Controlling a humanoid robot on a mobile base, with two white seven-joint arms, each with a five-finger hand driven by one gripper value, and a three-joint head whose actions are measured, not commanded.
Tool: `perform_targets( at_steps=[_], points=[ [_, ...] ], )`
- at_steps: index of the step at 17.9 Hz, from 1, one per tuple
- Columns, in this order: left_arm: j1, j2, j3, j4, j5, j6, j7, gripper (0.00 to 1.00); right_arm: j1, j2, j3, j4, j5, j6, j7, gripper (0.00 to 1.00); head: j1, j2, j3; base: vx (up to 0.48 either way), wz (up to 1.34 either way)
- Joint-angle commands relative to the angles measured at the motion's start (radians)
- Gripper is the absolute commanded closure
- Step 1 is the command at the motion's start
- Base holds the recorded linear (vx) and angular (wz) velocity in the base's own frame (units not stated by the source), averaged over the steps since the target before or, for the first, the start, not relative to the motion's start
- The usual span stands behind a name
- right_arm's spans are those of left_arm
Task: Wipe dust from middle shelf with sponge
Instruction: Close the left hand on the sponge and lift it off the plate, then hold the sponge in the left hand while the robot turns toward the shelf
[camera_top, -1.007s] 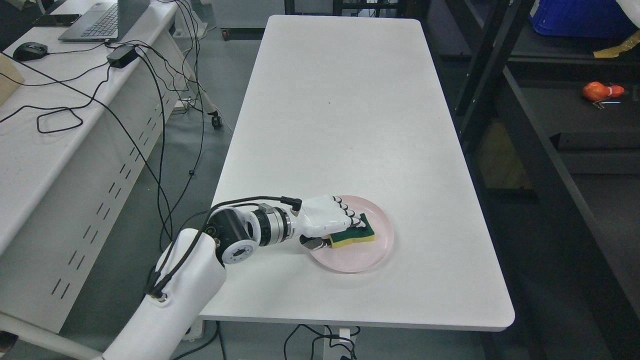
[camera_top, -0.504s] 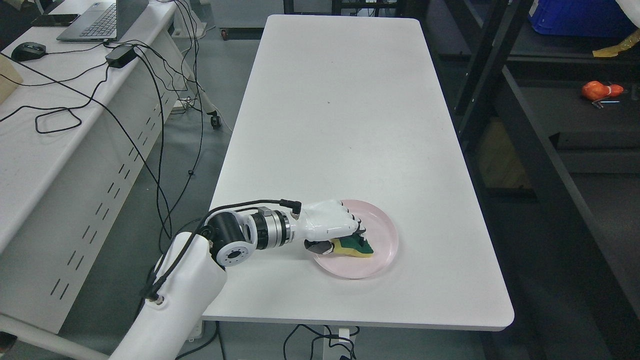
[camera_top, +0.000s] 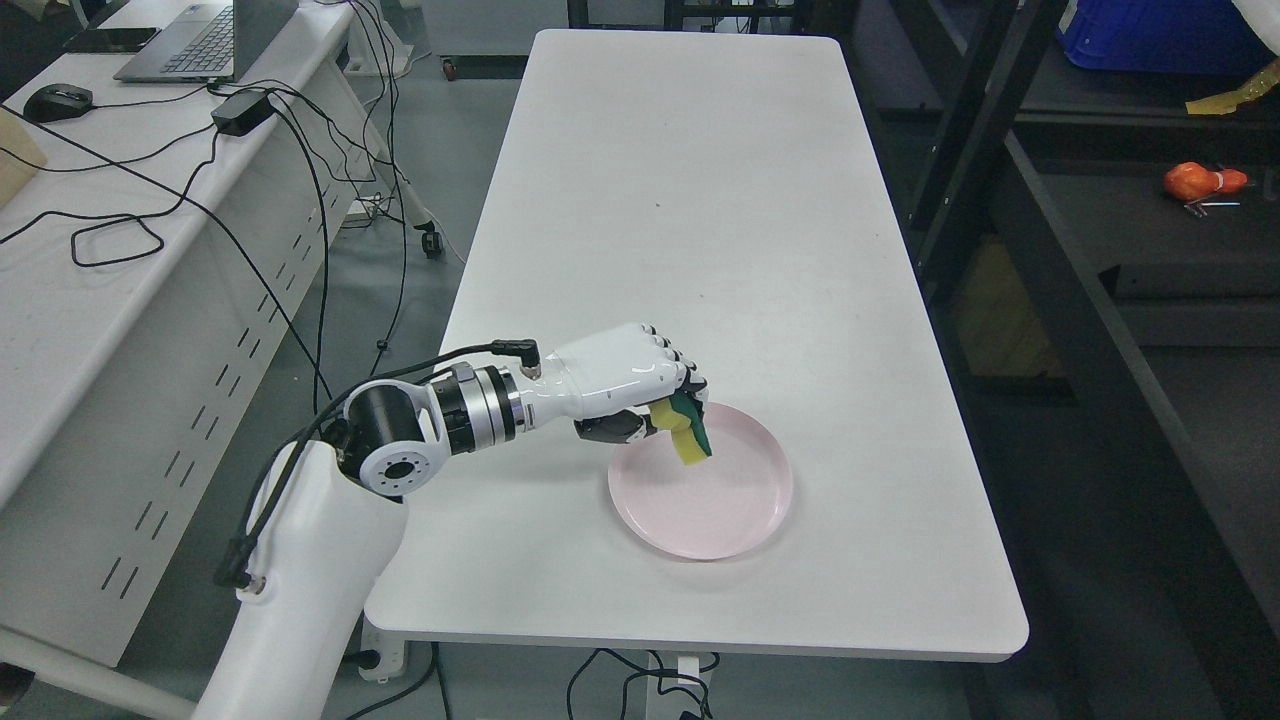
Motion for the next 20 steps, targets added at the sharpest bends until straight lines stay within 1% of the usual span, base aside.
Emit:
perform_targets(
  at_steps=[1,4,9,20],
  points=[
    [0.004,0.002,0.17,-0.198,0.107,-0.002,-0.02,1.0,0.0,-0.017,0.0,-0.017,0.0,0.0,0.0,0.0,0.0,0.0,0.0,0.0,0.0],
    [0.018,0.003,0.21,-0.209,0.119,-0.002,-0.02,1.0,0.0,-0.017,0.0,-0.017,0.0,0.0,0.0,0.0,0.0,0.0,0.0,0.0,0.0],
    [0.081,-0.004,0.223,-0.209,0.133,-0.002,-0.018,1.0,0.0,-0.017,0.0,-0.017,0.0,0.0,0.0,0.0,0.0,0.0,0.0,0.0,0.0],
    [0.123,-0.019,0.236,-0.205,0.148,-0.002,-0.015,1.0,0.0,-0.017,0.0,-0.017,0.0,0.0,0.0,0.0,0.0,0.0,0.0,-0.003,0.0]
  ],
)
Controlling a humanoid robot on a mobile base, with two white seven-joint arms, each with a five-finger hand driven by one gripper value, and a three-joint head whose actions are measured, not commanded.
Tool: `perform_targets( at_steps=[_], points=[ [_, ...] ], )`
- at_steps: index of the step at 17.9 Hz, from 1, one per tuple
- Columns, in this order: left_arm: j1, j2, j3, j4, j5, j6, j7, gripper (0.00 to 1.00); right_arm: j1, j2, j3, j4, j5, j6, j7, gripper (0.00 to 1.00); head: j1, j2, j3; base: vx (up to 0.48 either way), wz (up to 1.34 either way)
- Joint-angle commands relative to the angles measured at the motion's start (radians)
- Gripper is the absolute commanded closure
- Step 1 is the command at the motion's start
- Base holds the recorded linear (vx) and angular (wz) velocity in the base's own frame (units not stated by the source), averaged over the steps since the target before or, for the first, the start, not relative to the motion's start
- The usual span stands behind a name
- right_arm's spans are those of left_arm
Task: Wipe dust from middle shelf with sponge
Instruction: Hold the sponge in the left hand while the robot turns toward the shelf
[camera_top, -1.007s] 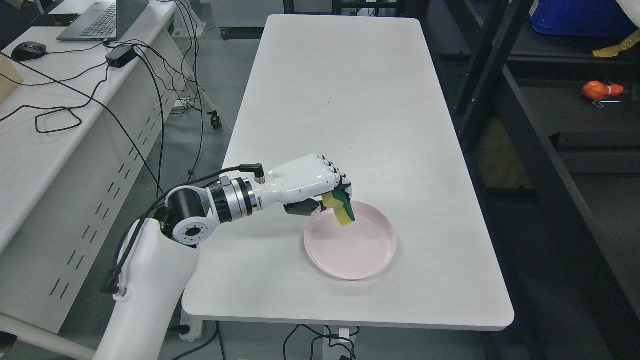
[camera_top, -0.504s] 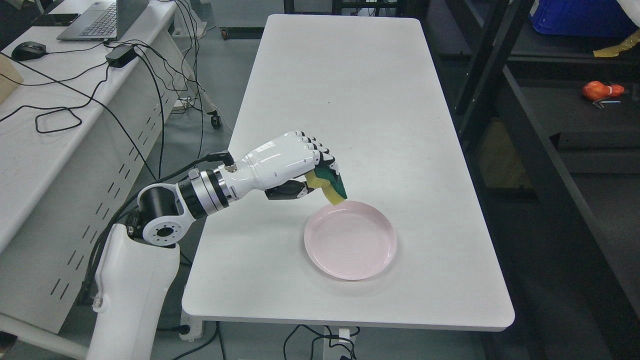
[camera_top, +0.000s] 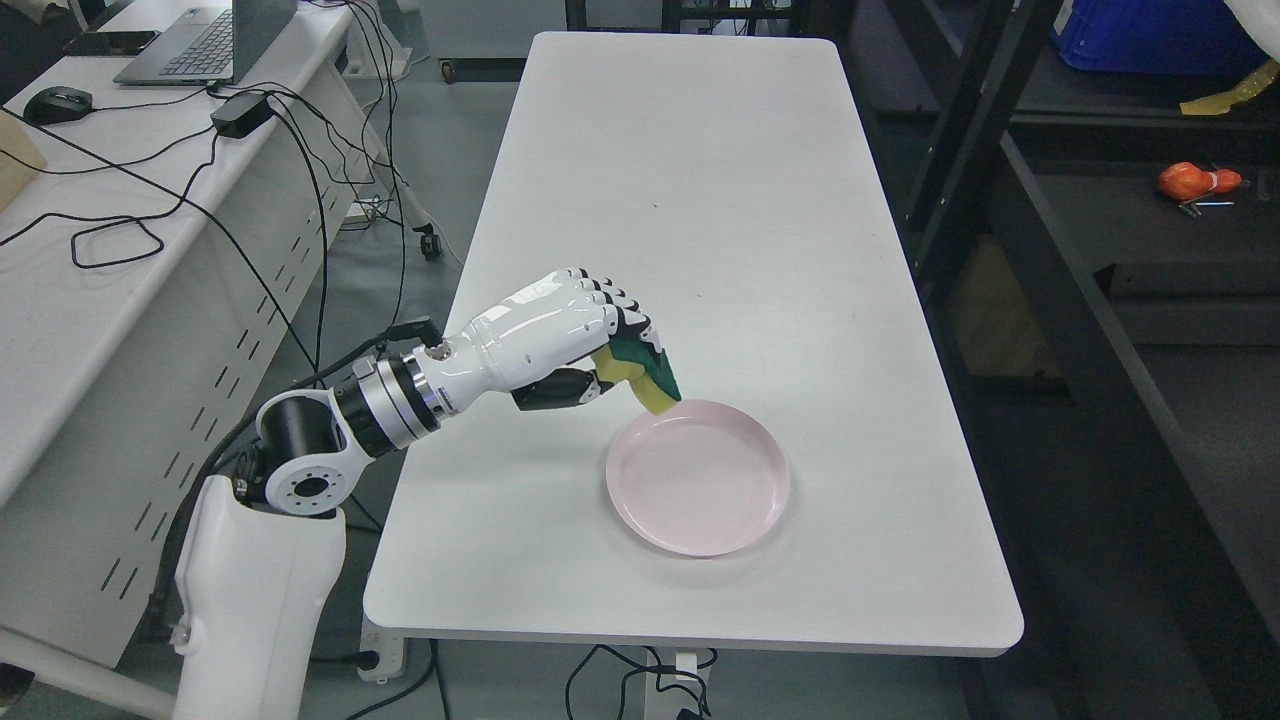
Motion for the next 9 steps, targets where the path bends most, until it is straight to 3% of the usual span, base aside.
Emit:
perform_targets(
  at_steps=[1,9],
  points=[
    [0.023,-0.022,0.057,-0.024,0.007,0.0,0.001,1.0,0.0,-0.017,0.0,-0.017,0.0,0.001,0.0,0.0,0.0,0.0,0.0,-0.033,-0.04],
    [0.061,-0.051,0.052,-0.023,0.007,0.0,0.001,1.0,0.0,-0.017,0.0,-0.017,0.0,0.001,0.0,0.0,0.0,0.0,0.0,-0.096,-0.04]
  ],
)
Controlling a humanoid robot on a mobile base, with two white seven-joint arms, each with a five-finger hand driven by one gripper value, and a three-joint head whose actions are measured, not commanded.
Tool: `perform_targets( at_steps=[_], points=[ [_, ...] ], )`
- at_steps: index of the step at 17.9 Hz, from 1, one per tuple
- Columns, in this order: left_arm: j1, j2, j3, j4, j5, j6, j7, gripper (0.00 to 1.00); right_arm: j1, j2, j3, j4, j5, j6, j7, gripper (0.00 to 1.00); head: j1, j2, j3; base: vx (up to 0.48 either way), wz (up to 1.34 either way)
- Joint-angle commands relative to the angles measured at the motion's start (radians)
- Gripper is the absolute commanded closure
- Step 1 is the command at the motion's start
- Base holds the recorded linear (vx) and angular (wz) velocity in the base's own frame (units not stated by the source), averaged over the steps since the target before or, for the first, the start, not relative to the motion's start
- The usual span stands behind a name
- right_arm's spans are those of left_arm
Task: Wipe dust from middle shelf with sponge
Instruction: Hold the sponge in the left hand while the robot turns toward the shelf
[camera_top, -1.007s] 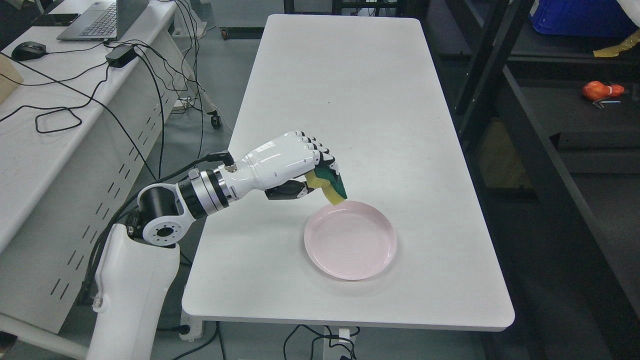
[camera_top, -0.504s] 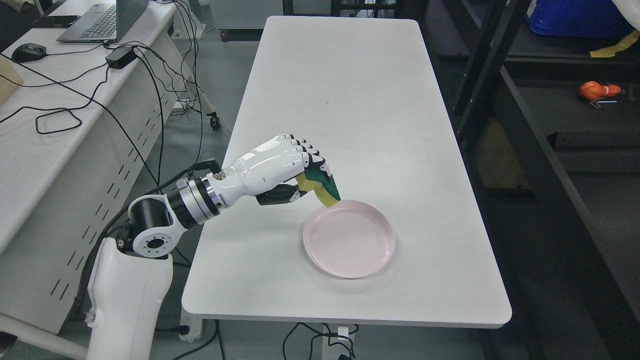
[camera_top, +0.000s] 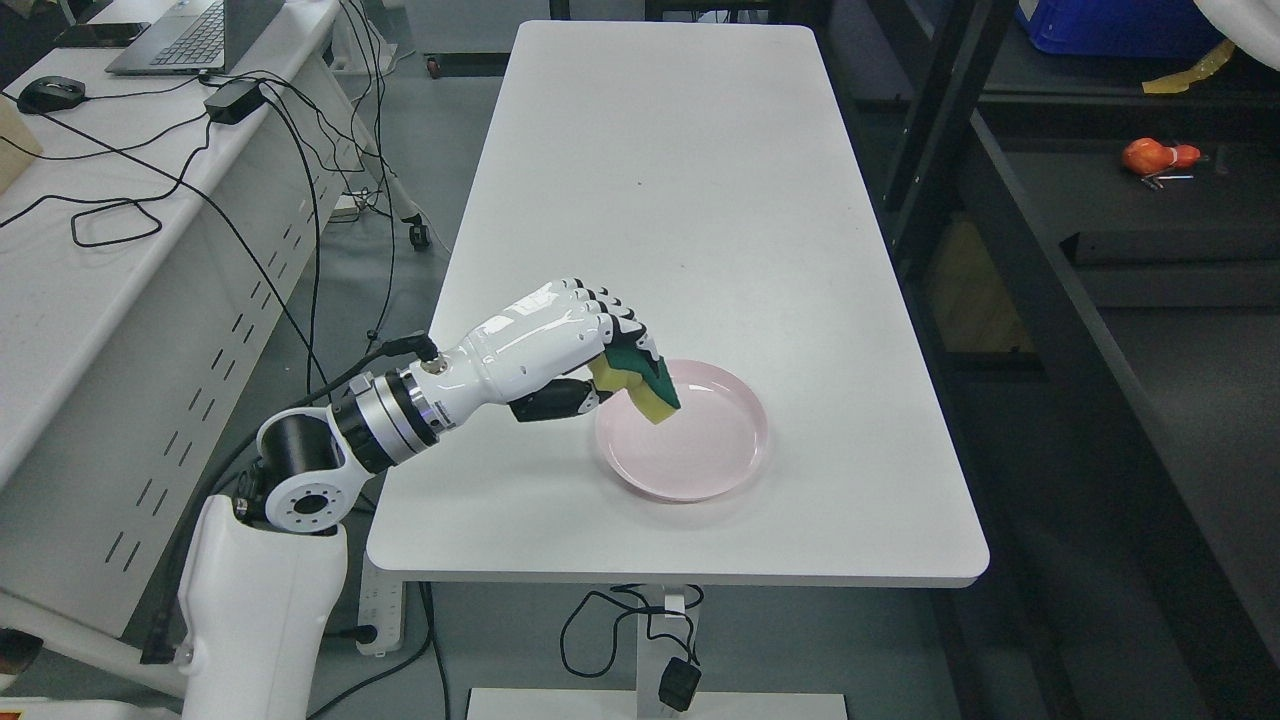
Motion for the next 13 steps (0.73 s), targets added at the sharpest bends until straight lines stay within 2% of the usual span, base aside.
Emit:
perform_targets(
  at_steps=[1,13],
  points=[
    [0.027,-0.035,0.033,-0.009,0.001,0.0,0.0,1.0,0.0,-0.017,0.0,-0.017,0.0,0.0,0.0,0.0,0.0,0.0,0.0,-0.2,-0.04],
    [0.027,-0.037,0.035,-0.009,0.001,0.0,0.0,1.0,0.0,-0.017,0.0,-0.017,0.0,0.0,0.0,0.0,0.0,0.0,0.0,-0.131,-0.05]
  ],
)
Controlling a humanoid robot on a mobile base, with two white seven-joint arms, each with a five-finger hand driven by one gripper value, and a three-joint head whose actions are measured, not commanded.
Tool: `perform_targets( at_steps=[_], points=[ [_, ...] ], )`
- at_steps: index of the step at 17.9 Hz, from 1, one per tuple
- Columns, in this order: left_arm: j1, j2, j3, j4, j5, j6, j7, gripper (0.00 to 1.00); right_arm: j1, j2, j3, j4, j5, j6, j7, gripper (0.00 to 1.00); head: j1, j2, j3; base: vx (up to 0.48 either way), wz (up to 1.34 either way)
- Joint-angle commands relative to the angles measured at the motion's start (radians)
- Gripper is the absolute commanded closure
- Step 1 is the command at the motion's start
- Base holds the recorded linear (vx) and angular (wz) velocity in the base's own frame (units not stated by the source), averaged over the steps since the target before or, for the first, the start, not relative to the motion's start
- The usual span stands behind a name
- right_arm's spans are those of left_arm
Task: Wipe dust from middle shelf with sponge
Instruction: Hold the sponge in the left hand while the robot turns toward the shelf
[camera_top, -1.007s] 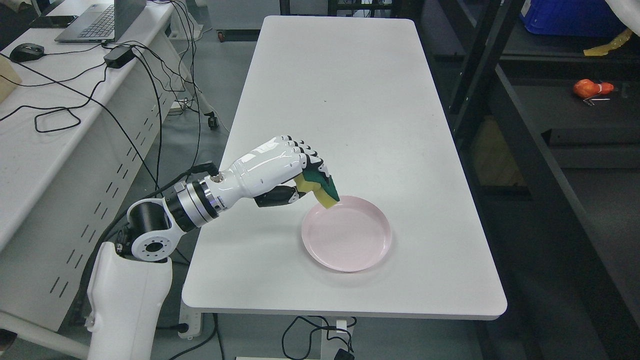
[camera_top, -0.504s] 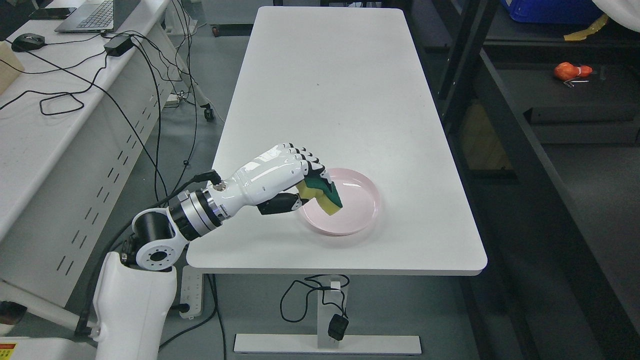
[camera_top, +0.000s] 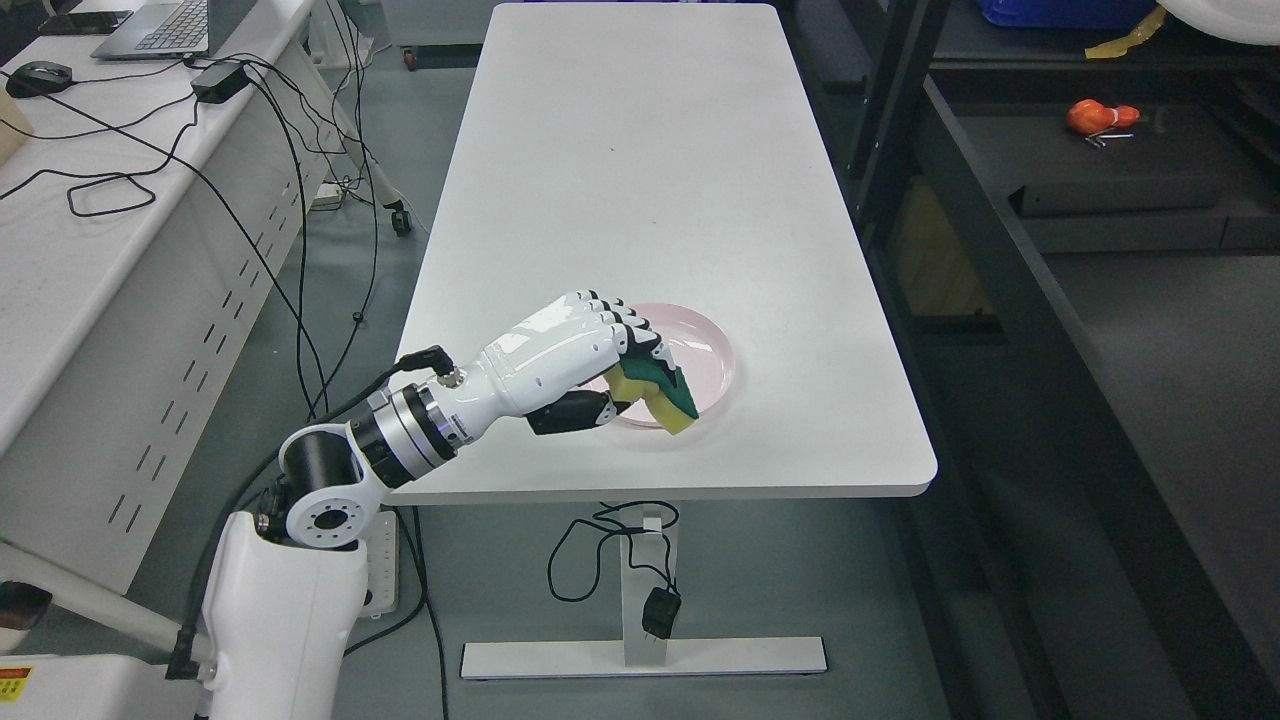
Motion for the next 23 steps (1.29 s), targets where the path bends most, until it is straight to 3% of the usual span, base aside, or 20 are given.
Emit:
perform_targets(
  at_steps=[1,18,23],
  points=[
    [0.003,0.006,0.026,-0.003,0.0,0.0,-0.002,1.0,0.0,-0.017,0.0,-0.017,0.0,0.0,0.0,0.0,0.0,0.0,0.0,-0.079,-0.02],
    [0.008,-0.001,0.026,-0.001,0.0,0.0,-0.002,1.0,0.0,-0.017,0.0,-0.017,0.0,0.0,0.0,0.0,0.0,0.0,0.0,-0.107,-0.31],
    [0.009,-0.001,-0.113,0.0,0.002,0.0,-0.005,1.0,0.0,-0.017,0.0,-0.017,0.0,0.0,0.0,0.0,0.0,0.0,0.0,-0.187,-0.53]
  ],
)
